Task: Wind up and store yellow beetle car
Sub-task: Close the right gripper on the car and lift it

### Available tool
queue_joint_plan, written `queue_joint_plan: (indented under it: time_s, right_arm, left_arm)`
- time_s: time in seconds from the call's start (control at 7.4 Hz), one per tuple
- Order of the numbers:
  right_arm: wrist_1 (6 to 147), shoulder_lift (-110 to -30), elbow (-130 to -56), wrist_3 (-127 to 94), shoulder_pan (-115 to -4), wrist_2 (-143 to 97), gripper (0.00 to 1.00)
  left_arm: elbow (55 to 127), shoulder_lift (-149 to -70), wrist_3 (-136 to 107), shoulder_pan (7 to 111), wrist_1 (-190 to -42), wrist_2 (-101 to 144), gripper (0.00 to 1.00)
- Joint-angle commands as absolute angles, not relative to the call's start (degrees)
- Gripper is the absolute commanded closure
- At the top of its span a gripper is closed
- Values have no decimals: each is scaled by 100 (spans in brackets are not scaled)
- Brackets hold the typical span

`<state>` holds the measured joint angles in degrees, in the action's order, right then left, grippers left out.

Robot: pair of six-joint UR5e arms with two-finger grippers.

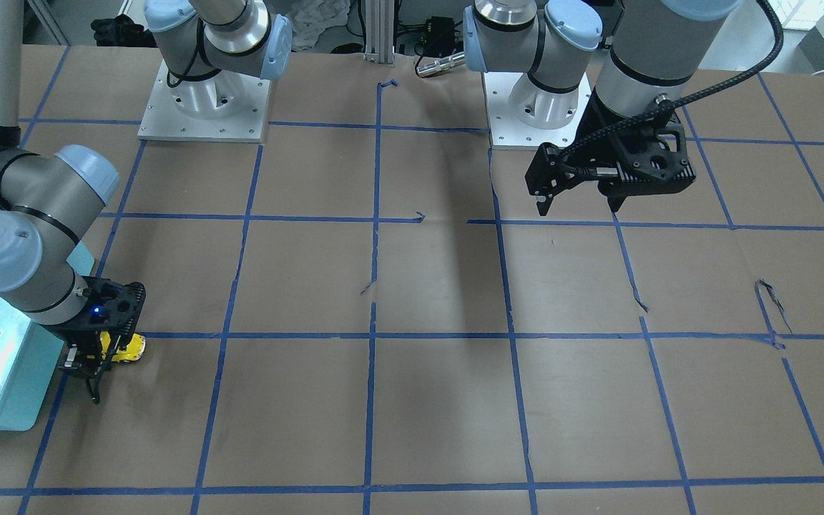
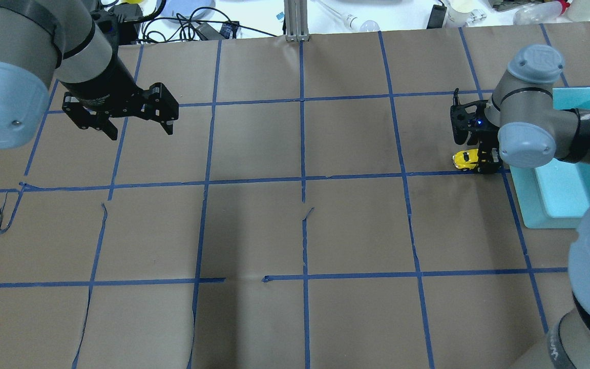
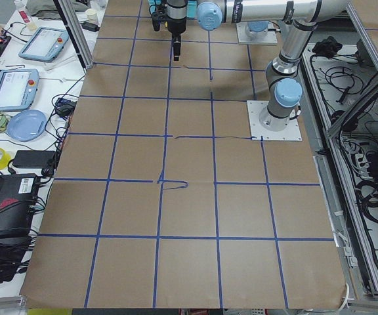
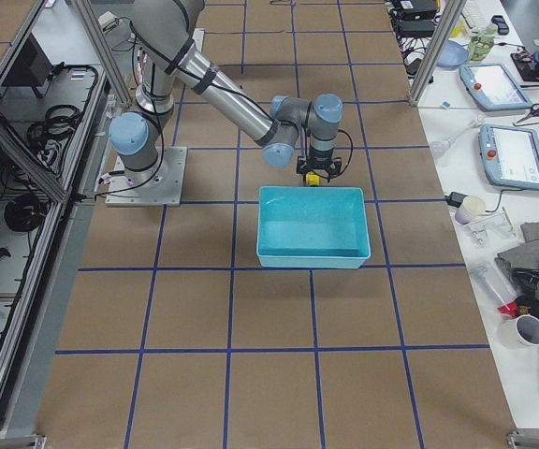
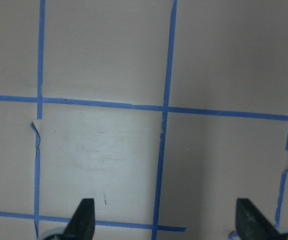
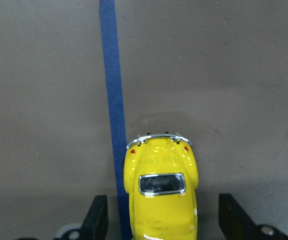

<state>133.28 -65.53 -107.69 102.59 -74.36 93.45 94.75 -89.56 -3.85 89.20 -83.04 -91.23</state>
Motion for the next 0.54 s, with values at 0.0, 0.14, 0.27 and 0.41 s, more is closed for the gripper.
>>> queue_joint_plan:
  time_s: [0.0, 0.14, 0.27, 0.41]
  right_arm:
    - [13324, -6583, -10811, 10449, -7436, 9343, 60]
    - [13324, -6627, -10793, 10650, -7436, 9334, 81]
    - [13333, -6636, -10741, 10792, -7444, 9282, 91]
    - [13298, -6671, -10592, 10715, -7505, 9246, 93]
  left_arm:
    - [9466, -8956, -378, 8912, -8306, -9123, 0]
    - [9466, -8956, -378, 8912, -8297, -9123, 0]
    - [9466, -8956, -378, 8912, -8297, -9123, 0]
    - [9466, -8956, -378, 8903, -8288, -9123, 0]
